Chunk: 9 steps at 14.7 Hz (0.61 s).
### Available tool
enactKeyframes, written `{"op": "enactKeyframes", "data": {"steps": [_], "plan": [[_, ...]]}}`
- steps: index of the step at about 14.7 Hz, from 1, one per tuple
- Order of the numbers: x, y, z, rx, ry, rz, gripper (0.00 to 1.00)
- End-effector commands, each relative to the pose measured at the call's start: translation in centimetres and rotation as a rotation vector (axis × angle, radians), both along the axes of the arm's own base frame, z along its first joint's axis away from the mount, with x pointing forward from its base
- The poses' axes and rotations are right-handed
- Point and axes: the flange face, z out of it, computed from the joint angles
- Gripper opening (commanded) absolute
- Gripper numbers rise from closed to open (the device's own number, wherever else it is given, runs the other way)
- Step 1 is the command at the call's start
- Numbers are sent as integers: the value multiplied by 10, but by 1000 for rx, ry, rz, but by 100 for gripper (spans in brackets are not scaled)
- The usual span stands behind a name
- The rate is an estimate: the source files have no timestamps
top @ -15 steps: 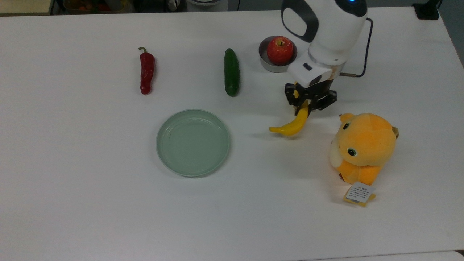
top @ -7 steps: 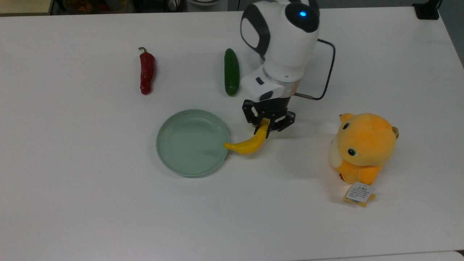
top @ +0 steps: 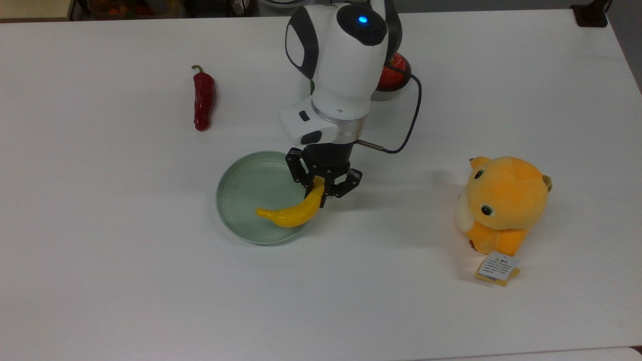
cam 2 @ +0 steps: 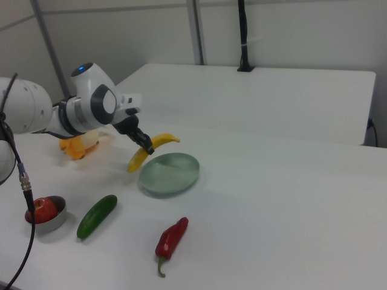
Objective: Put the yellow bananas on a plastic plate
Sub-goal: 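Lift the banana and carry it over the pale green plate, then lower the banana onto the plate and open the gripper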
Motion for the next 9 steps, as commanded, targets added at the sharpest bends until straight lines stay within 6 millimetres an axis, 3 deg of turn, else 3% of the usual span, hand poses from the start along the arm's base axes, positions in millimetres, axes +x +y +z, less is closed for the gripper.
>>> {"op": "enactKeyframes", "data": {"steps": [1,4,5,9], "plan": [[4,-27,6,-14,-13,4,0],[5,-40,3,-24,-3,5,3],[5,-41,3,-25,-2,3,11],[2,-42,-5,-32,20,3,87]]}}
